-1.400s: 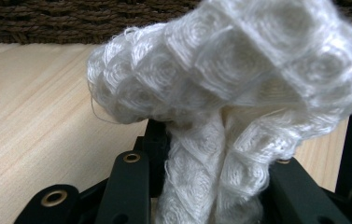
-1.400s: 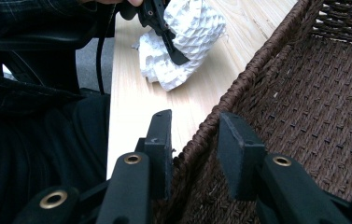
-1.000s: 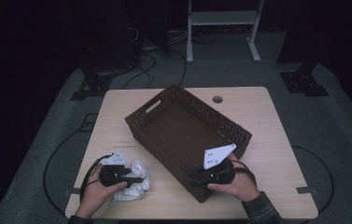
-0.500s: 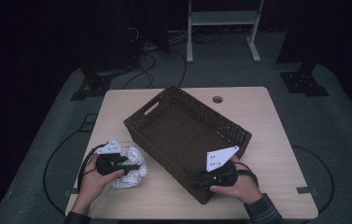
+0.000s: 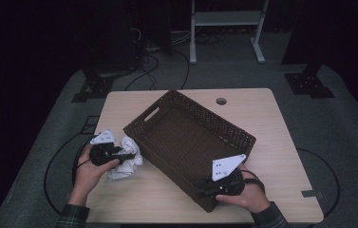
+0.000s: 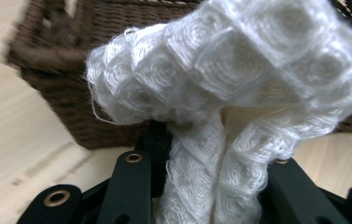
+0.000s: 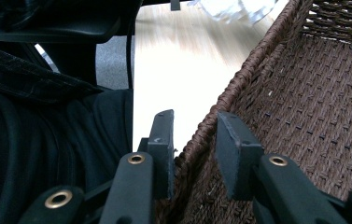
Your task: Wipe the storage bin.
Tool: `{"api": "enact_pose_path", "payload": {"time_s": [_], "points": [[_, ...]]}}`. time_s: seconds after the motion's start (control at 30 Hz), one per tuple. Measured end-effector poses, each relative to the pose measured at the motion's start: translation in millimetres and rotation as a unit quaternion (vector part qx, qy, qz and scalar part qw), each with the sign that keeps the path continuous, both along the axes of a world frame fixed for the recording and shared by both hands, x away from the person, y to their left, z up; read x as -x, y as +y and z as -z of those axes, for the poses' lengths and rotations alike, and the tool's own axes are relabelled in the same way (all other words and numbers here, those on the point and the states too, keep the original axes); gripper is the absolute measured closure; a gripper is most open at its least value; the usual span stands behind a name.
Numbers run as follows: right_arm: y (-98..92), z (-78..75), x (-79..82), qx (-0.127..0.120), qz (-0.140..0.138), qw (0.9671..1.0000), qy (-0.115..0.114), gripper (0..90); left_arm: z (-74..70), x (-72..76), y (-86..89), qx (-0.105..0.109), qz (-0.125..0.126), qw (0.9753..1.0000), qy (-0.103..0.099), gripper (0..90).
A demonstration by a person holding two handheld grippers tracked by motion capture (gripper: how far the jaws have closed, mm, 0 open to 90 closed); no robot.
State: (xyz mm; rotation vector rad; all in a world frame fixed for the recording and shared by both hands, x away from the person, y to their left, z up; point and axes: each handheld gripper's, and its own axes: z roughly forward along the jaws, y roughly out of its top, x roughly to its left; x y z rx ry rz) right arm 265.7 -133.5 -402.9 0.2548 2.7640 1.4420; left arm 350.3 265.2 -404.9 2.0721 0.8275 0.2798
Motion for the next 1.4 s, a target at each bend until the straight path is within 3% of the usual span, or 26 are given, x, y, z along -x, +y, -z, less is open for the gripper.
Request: {"api": "enact_pose_path", "payload": {"time_s": [0.23, 0.53, 0.87, 0.93, 0.97, 1.2, 1.27, 1.4], "points": [[-0.1, 0.1, -0.5, -0.001, -0.001, 1.0, 0.001, 67.4, -3.4, -16.7, 8.0, -0.007, -0.017, 0.9998, -0.002, 66.9], [0.1, 0.0, -1.2, 0.0, -0.002, 1.0, 0.001, 67.2, 5.6, -37.6, 14.0, -0.014, -0.032, 0.9993, 0.009, 67.0], [0.7, -0.1, -1.3, 0.0, -0.002, 1.0, 0.0, 67.1, 17.0, -43.9, 16.9, 0.001, -0.034, 0.9992, 0.023, 67.1], [0.9, -0.1, -1.7, 0.0, -0.003, 1.0, 0.002, 66.9, 18.4, -44.3, 16.9, -0.006, -0.034, 0.9991, 0.025, 67.1], [0.8, -0.1, -1.9, 0.0, -0.003, 1.0, 0.001, 66.9, 21.3, -45.8, 16.1, -0.023, -0.036, 0.9987, 0.028, 67.1], [0.8, 0.1, -1.7, 0.0, -0.003, 1.0, 0.001, 66.9, 33.7, -52.6, 10.6, -0.042, -0.032, 0.9975, 0.048, 67.0], [0.8, 0.0, -1.7, 0.0, -0.003, 1.0, 0.001, 66.9, 37.5, -52.9, 9.8, -0.03, -0.033, 0.9977, 0.05, 66.9], [0.8, 0.1, -1.7, -0.001, -0.003, 1.0, 0.0, 66.9, 46.5, -54.8, 10.1, -0.034, -0.034, 0.9968, 0.064, 66.8]]}}
